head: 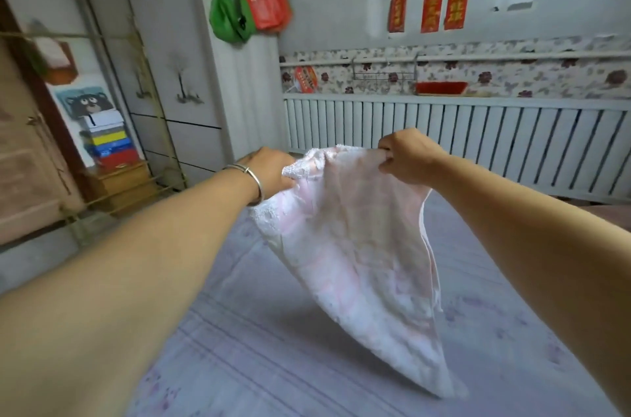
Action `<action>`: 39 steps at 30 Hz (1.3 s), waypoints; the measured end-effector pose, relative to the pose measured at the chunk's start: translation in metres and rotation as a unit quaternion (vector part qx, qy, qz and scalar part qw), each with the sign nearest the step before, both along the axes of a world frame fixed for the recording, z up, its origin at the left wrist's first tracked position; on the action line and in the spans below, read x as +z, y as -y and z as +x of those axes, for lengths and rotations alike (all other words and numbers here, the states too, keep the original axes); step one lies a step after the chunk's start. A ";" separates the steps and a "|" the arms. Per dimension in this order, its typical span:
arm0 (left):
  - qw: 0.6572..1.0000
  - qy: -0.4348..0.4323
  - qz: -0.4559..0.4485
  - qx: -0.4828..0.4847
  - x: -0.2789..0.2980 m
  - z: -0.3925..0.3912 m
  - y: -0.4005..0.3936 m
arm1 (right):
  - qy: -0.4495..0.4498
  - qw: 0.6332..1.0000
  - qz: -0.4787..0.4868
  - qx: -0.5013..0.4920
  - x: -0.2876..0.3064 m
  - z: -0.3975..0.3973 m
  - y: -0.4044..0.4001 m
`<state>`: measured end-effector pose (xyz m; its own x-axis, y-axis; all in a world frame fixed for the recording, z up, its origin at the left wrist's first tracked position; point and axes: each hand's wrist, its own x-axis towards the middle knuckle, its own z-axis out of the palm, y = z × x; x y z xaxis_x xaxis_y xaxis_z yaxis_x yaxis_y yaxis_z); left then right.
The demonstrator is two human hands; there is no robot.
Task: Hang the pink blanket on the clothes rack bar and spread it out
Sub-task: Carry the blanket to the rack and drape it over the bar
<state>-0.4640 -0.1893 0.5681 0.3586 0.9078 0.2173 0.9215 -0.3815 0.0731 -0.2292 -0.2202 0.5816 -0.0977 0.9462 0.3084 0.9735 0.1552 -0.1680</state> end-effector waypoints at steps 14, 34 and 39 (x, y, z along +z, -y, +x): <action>0.981 0.017 0.034 0.190 0.052 -0.381 0.012 | -0.009 0.979 0.012 0.204 0.034 -0.380 -0.102; 0.899 0.028 0.139 0.414 0.101 -0.773 -0.093 | -0.050 0.905 0.046 0.420 0.080 -0.827 -0.289; 0.881 0.035 0.139 0.452 0.099 -0.863 -0.128 | -0.047 0.891 0.037 0.449 0.081 -0.934 -0.330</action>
<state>-1.3265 -0.0614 0.6669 -0.5055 0.7247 0.4683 0.8552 0.4927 0.1608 -1.1633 0.1095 0.6622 -0.7763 0.4759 0.4134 0.4323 0.8792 -0.2004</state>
